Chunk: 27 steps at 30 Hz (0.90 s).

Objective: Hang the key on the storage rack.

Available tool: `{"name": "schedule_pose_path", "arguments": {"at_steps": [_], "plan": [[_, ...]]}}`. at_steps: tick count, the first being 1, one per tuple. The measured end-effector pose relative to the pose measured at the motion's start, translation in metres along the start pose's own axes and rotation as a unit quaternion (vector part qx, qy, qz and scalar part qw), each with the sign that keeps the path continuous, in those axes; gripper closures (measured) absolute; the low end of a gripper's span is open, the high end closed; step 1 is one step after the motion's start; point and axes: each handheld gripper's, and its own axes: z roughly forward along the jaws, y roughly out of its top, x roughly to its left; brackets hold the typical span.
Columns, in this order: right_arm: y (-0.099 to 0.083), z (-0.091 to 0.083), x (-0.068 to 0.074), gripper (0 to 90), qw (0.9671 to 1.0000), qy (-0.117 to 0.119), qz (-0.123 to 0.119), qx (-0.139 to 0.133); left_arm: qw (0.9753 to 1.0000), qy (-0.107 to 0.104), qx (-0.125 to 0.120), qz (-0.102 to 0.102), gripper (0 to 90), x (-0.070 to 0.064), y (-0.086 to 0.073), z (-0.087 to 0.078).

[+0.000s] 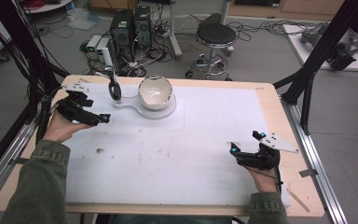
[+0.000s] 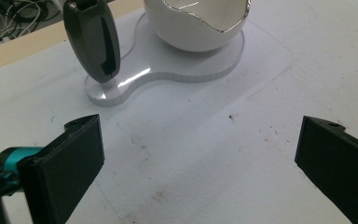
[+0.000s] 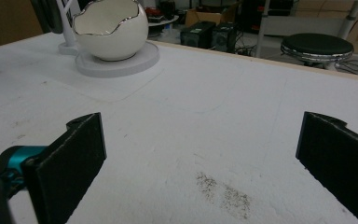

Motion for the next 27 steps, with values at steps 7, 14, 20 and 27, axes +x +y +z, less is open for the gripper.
{"name": "schedule_pose_path", "arguments": {"at_steps": [7,14,20,27], "plan": [[-0.001,0.0,-0.002,0.5,1.0,-0.003,0.004,0.0,0.9997,0.01,-0.008,-0.022,1.7,0.003,-0.022,0.005],[-0.001,0.0,-0.002,0.5,1.0,-0.002,0.004,0.002,0.9988,0.031,-0.028,-0.025,1.7,0.002,-0.039,0.001],[-0.001,0.001,-0.002,0.5,1.0,-0.002,0.003,0.002,0.9955,0.055,-0.07,-0.032,1.7,0.001,-0.047,-0.01],[-0.001,0.001,-0.002,0.5,1.0,-0.002,0.004,0.002,0.9929,0.067,-0.088,-0.045,1.7,-0.003,-0.061,-0.01]]}}
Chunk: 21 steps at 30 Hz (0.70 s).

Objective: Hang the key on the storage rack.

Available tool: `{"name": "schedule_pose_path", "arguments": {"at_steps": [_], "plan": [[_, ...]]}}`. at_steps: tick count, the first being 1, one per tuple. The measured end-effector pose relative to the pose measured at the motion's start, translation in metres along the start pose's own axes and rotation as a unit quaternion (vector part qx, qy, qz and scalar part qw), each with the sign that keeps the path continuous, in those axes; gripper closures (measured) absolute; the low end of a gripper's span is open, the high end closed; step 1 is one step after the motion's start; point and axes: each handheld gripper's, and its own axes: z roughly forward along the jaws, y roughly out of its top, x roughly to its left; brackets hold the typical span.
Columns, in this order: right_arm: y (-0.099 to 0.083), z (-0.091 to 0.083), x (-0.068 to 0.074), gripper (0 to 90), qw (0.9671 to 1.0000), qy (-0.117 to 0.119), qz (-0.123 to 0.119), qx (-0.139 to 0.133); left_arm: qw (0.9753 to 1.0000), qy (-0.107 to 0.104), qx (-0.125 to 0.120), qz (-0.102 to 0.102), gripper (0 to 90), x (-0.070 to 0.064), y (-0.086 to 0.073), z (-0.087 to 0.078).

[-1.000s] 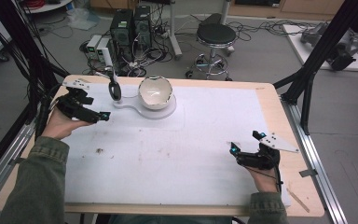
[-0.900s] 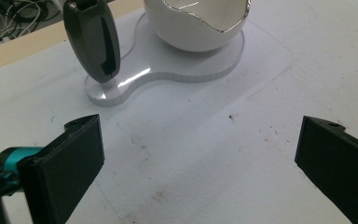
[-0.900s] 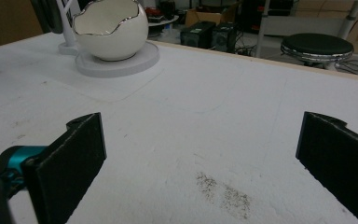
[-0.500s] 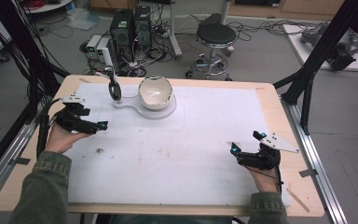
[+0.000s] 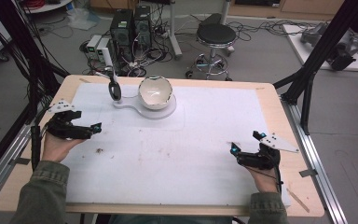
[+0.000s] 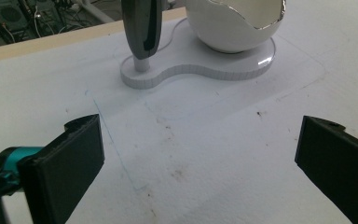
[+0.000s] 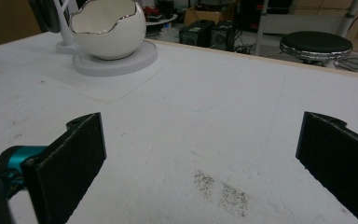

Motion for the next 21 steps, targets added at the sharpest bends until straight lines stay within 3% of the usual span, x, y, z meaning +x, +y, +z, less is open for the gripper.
{"name": "schedule_pose_path", "arguments": {"at_steps": [7,14,21], "plan": [[0.0,0.0,0.0,0.5,1.0,0.0,0.0,0.0,0.9995,0.007,-0.028,0.015,1.7,-0.007,-0.013,-0.003],[0.0,0.0,0.0,0.5,1.0,0.0,0.0,0.0,0.9993,0.008,-0.035,0.005,1.7,-0.006,-0.027,-0.008],[0.0,0.0,0.001,0.5,1.0,0.0,-0.001,0.003,0.9979,0.009,-0.064,-0.006,1.7,-0.004,-0.044,-0.012]]}}
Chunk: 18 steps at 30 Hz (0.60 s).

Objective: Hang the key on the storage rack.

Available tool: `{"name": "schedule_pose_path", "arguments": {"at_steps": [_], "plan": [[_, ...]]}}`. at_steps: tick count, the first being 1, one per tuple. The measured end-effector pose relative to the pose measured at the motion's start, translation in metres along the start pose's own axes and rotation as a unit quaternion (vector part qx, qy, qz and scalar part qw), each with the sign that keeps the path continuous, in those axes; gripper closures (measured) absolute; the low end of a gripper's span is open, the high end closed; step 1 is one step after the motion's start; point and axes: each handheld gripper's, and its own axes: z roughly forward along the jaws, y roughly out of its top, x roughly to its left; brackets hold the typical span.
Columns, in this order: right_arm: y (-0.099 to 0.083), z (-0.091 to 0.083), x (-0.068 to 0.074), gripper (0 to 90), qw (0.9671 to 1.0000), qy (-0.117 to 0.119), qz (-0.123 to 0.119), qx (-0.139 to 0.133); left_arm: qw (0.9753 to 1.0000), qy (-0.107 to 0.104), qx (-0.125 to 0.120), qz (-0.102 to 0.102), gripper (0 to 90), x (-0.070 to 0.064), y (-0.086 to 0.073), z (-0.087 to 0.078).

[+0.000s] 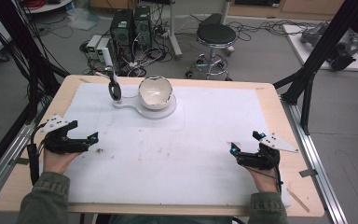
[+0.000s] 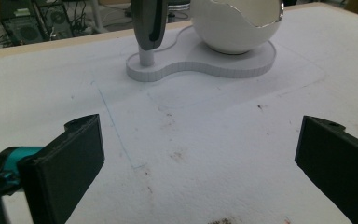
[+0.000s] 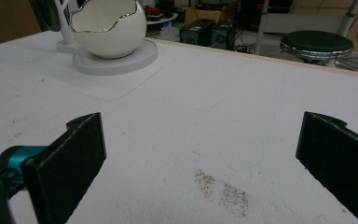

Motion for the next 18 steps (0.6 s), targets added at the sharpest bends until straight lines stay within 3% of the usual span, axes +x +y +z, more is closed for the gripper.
{"name": "schedule_pose_path", "arguments": {"at_steps": [4,10,16,18], "plan": [[0.0,0.0,0.0,0.5,1.0,0.001,-0.001,-0.001,1.0,-0.003,-0.007,0.001,1.7,0.0,-0.006,-0.003],[-0.001,0.0,0.0,0.5,1.0,0.006,0.002,-0.001,0.9989,-0.008,-0.046,-0.001,1.7,-0.002,-0.013,-0.011],[-0.001,0.001,0.002,0.5,0.9999,0.011,-0.001,0.001,0.9975,-0.01,-0.07,-0.003,1.7,-0.002,-0.022,-0.019],[-0.002,0.001,0.003,0.5,0.9999,0.014,0.001,0.003,0.9961,-0.004,-0.087,0.011,1.7,-0.004,-0.024,-0.022]]}}
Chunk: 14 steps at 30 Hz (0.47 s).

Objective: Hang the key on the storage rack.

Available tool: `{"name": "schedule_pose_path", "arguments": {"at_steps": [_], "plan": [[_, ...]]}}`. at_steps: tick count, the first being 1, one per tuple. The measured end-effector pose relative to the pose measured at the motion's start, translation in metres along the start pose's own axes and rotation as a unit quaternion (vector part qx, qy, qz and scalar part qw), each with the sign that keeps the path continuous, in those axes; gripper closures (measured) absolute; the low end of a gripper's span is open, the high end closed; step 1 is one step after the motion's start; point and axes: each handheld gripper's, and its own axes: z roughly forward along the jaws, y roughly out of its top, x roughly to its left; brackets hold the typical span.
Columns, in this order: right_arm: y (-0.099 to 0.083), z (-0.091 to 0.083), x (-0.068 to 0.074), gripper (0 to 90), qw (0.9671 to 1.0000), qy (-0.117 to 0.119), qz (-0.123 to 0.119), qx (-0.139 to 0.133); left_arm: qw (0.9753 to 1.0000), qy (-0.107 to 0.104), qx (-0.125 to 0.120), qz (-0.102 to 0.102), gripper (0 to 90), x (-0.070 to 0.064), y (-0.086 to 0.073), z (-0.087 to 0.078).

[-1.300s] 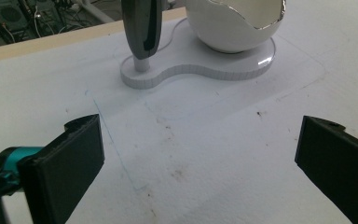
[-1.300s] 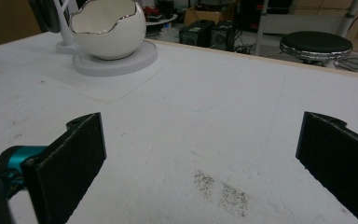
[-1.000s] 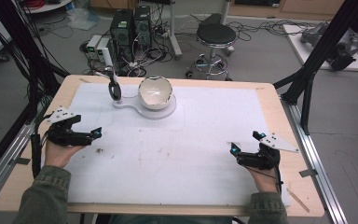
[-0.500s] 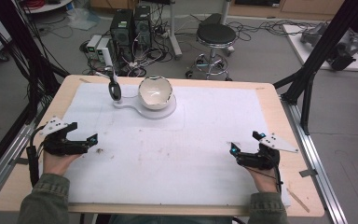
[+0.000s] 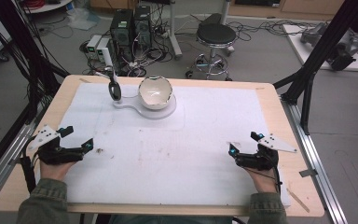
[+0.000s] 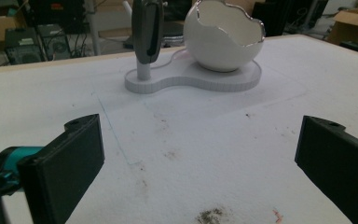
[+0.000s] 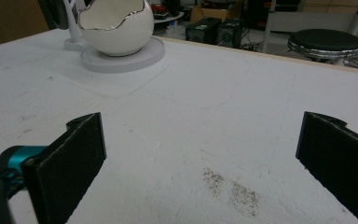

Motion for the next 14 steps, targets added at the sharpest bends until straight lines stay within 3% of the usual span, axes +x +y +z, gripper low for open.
{"name": "schedule_pose_path", "arguments": {"at_steps": [3,9,14], "plan": [[-0.0002,0.0001,0.0001,0.5,1.0,0.004,0.001,-0.003,0.9993,0.005,-0.034,0.012,1.7,-0.0022,-0.0026,-0.0025],[-0.0012,0.0014,0.0023,0.5,0.9999,0.011,-0.004,-0.003,0.9998,0.001,-0.02,0.006,1.7,-0.002,-0.0045,-0.0027],[-0.0017,0.0011,0.0028,0.5,1.0,0.009,-0.002,-0.001,0.9998,0.02,-0.002,-0.003,1.7,-0.0022,-0.0068,0.0001]]}}
